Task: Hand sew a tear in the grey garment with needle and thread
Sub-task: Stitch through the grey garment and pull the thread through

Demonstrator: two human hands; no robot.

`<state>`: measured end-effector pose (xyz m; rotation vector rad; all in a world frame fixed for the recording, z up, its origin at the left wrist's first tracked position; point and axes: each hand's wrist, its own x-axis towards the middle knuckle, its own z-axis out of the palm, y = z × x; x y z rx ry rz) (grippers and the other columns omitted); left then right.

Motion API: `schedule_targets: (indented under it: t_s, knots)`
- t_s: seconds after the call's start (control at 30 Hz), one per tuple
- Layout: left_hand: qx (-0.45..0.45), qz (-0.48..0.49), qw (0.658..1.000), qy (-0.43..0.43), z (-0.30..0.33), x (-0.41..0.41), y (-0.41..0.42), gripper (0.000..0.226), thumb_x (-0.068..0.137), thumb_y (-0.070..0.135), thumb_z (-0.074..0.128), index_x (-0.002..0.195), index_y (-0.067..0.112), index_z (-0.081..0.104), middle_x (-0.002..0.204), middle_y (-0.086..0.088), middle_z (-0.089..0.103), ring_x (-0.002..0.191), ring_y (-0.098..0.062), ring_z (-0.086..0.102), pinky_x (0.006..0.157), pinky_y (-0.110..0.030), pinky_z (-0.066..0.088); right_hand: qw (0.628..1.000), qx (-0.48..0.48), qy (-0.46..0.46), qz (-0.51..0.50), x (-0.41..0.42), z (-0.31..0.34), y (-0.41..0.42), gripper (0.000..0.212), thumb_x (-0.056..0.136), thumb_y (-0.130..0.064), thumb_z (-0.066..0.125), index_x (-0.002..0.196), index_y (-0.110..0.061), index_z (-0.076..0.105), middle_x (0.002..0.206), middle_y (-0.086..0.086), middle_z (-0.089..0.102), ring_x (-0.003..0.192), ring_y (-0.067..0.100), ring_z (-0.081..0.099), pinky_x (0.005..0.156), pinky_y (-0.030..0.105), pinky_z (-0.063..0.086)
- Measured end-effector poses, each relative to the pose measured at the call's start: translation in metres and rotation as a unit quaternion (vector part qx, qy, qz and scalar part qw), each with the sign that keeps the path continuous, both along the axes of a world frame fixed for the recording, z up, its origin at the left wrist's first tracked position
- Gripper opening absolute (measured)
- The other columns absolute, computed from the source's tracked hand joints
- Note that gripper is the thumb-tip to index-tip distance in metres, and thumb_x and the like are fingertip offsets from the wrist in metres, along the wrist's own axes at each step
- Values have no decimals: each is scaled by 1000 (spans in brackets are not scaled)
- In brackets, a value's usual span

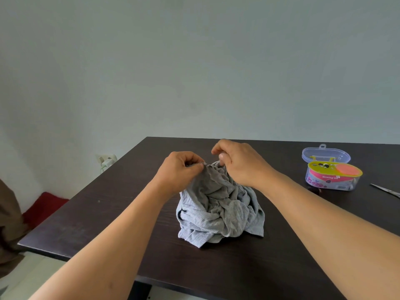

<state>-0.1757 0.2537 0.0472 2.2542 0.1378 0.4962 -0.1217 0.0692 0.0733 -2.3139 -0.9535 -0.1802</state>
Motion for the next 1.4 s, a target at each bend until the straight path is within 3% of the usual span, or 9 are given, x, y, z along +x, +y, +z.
schedule_targets:
  t_s: [0.1, 0.27, 0.53, 0.63, 0.7, 0.9, 1.07, 1.27, 1.4]
  knots:
    - [-3, 12, 1000, -6, 0, -1, 0, 9, 86, 26, 71, 80, 31, 75, 73, 13, 71, 68, -4, 63, 64, -24, 52, 999, 45, -19, -4, -7, -4, 4, 14, 98, -17, 52, 104, -20, 64, 88, -6, 67, 78, 11, 61, 72, 30, 49]
    - [-12, 18, 1000, -9, 1, -2, -1, 7, 84, 28, 75, 77, 30, 75, 69, 11, 71, 63, -5, 61, 62, -26, 51, 998, 63, -13, -4, -13, -10, 9, 13, 92, -15, 61, 93, -22, 72, 89, -7, 63, 78, 10, 58, 73, 27, 46]
    - [-25, 3, 1000, 8, 4, -5, 0, 7, 84, 23, 76, 78, 27, 76, 63, 12, 66, 58, -3, 56, 61, -24, 47, 996, 54, 75, 1, -8, -20, 8, 40, 95, -7, 60, 134, -19, 60, 61, -18, 49, 54, -8, 46, 87, 22, 50]
    - [-30, -12, 999, 14, 4, -6, 0, 8, 85, 22, 76, 79, 27, 77, 67, 5, 69, 62, -6, 58, 65, -30, 52, 996, 47, 82, 0, -8, -21, 8, 40, 95, -9, 59, 134, -21, 60, 69, -16, 53, 58, -6, 48, 64, 11, 39]
    - [-34, -17, 999, 15, 4, -6, 1, 7, 85, 22, 75, 80, 27, 77, 75, -2, 74, 67, -9, 62, 72, -36, 56, 995, 47, 89, -4, -10, -21, 9, 38, 96, -11, 58, 131, -24, 62, 78, -14, 57, 63, -3, 50, 62, 12, 37]
    - [-30, -14, 999, 2, 4, -8, 0, 8, 84, 23, 76, 79, 28, 77, 79, -3, 75, 72, -15, 65, 78, -45, 58, 995, 45, 85, -9, -14, -19, 11, 34, 97, -10, 55, 124, -26, 68, 116, 2, 69, 104, 17, 64, 91, 32, 52]
    - [-33, -5, 999, -1, 2, -8, -2, 8, 83, 23, 78, 77, 29, 76, 76, 0, 75, 70, -13, 66, 74, -40, 58, 997, 37, 60, -28, -12, -21, 12, 28, 97, -11, 54, 114, -24, 72, 110, 0, 68, 102, 16, 62, 88, 31, 50]
    - [-30, 20, 999, -3, -2, -7, -2, 8, 81, 28, 79, 75, 27, 75, 67, 5, 70, 60, -8, 59, 62, -30, 53, 997, 49, 45, -43, -11, -22, 11, 26, 97, -11, 53, 107, -23, 73, 81, -16, 53, 86, 11, 57, 78, 27, 46]
    - [-23, 27, 999, -22, -3, -7, -6, 10, 82, 28, 77, 73, 28, 74, 64, 7, 68, 55, -4, 54, 55, -22, 47, 993, 82, 63, -62, -11, -25, 16, 28, 96, -12, 53, 103, -28, 74, 89, -7, 66, 80, 13, 62, 79, 36, 56]
